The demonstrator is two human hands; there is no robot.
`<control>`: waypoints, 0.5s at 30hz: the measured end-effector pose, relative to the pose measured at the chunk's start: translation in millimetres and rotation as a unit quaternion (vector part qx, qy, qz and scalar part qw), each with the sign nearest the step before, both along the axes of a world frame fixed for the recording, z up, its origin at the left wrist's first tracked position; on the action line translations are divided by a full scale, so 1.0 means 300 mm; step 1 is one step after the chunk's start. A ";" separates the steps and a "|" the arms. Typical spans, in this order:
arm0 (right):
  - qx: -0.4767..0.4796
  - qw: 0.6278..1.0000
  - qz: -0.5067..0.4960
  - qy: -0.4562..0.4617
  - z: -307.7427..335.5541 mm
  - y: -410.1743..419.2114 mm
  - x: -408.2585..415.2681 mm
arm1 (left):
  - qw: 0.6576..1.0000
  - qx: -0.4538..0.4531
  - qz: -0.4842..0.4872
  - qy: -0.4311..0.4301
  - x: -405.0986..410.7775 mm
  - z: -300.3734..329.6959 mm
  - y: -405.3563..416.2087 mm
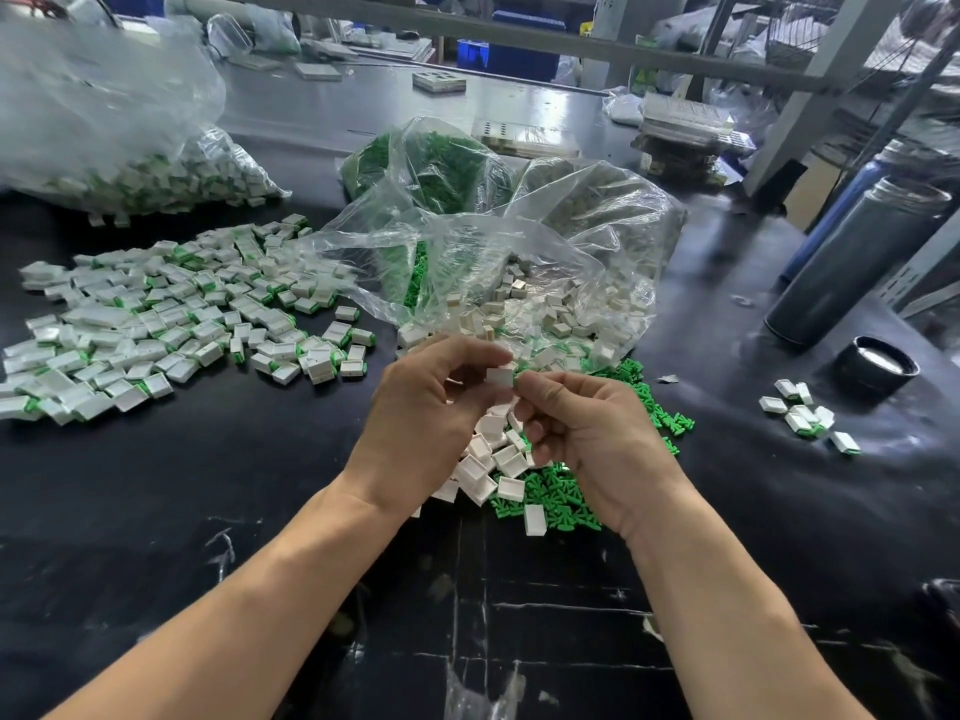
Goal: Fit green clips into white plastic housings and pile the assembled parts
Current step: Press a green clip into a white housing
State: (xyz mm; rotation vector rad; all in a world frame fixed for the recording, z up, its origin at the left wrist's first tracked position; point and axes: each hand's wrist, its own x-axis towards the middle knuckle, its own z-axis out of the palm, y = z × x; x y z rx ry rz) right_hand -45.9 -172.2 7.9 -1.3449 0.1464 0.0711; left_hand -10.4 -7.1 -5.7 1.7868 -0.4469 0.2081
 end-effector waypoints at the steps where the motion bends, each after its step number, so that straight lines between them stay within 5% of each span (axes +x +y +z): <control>1: -0.010 1.000 -0.003 -0.003 0.000 -0.002 0.000 | 1.000 0.006 0.002 -0.002 0.003 -0.004 0.001; 15: -0.085 0.996 -0.003 0.033 0.014 -0.024 0.000 | 0.994 0.078 -0.021 -0.078 0.015 -0.018 0.006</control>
